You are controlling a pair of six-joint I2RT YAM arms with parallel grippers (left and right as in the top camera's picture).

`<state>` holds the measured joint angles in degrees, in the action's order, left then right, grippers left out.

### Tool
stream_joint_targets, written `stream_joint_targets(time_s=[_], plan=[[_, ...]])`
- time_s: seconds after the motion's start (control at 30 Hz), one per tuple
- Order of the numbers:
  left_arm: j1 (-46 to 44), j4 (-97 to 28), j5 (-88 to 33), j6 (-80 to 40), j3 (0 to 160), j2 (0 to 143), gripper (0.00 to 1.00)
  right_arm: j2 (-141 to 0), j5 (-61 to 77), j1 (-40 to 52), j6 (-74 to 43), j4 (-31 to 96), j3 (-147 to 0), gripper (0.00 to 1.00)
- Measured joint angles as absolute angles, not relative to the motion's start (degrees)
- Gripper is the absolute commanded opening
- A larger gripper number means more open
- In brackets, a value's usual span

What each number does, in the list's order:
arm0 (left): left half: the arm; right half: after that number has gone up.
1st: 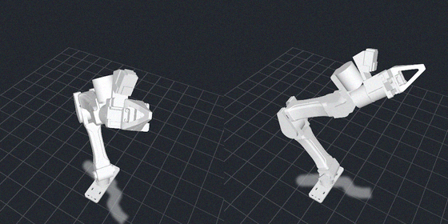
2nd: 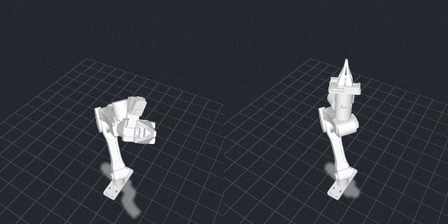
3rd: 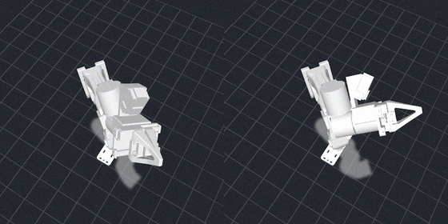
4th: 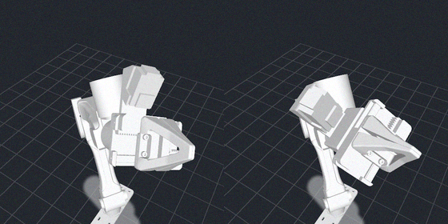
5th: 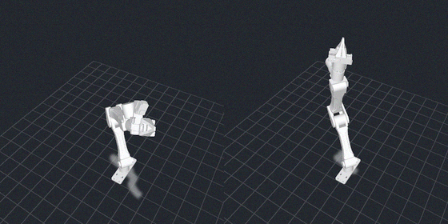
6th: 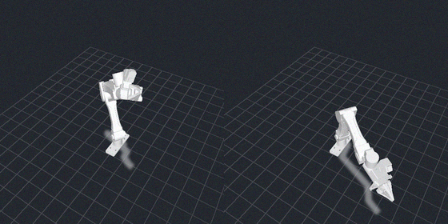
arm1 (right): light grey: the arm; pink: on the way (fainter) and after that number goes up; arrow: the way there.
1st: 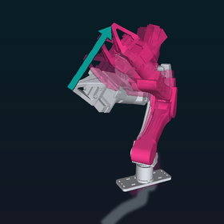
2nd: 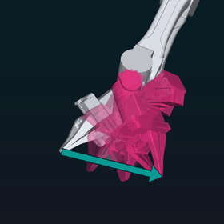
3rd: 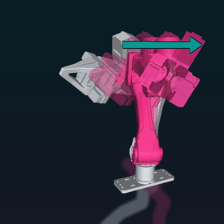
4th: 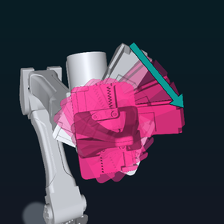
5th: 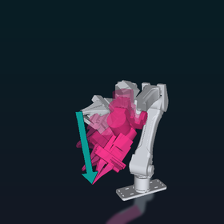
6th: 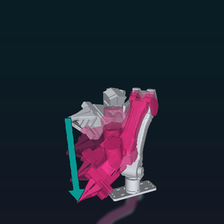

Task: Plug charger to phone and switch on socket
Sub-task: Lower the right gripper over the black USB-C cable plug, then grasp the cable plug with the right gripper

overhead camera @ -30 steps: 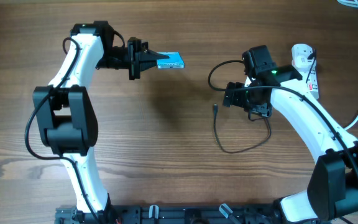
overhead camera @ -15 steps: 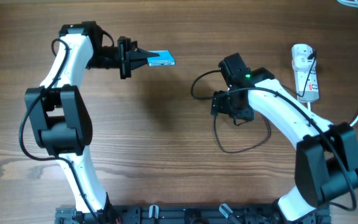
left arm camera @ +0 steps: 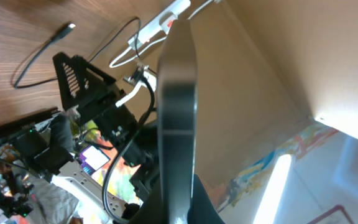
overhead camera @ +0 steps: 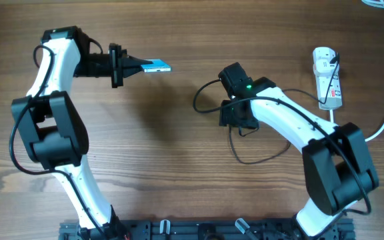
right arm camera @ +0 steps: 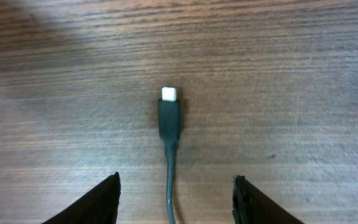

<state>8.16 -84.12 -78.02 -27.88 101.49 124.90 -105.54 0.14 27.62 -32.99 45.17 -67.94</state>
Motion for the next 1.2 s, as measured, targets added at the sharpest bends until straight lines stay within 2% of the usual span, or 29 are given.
stream_joint_targets(time_s=[0.1,0.53,0.63,0.77,1.2], plan=[[9.4,-85.1,-77.5,-26.5,101.5,124.9,0.04,-106.9,-0.1,27.6,-33.1,44.3,-67.9,0.49],[10.6,-85.8,-74.9,-24.4,101.5,124.9,0.04,-110.3,-0.5,27.6,-33.3,42.2,-68.0,0.41],[10.6,-85.8,-74.6,-24.2,101.5,124.9,0.04,-110.3,-0.6,27.6,-33.4,42.2,-68.0,0.31],[10.6,-85.8,-74.6,-24.2,101.5,124.9,0.04,-110.3,-0.7,27.6,-33.3,42.1,-68.0,0.24],[10.6,-86.4,-74.6,-24.2,101.5,124.9,0.04,-110.3,-0.4,27.6,-33.4,42.6,-68.0,0.24]])
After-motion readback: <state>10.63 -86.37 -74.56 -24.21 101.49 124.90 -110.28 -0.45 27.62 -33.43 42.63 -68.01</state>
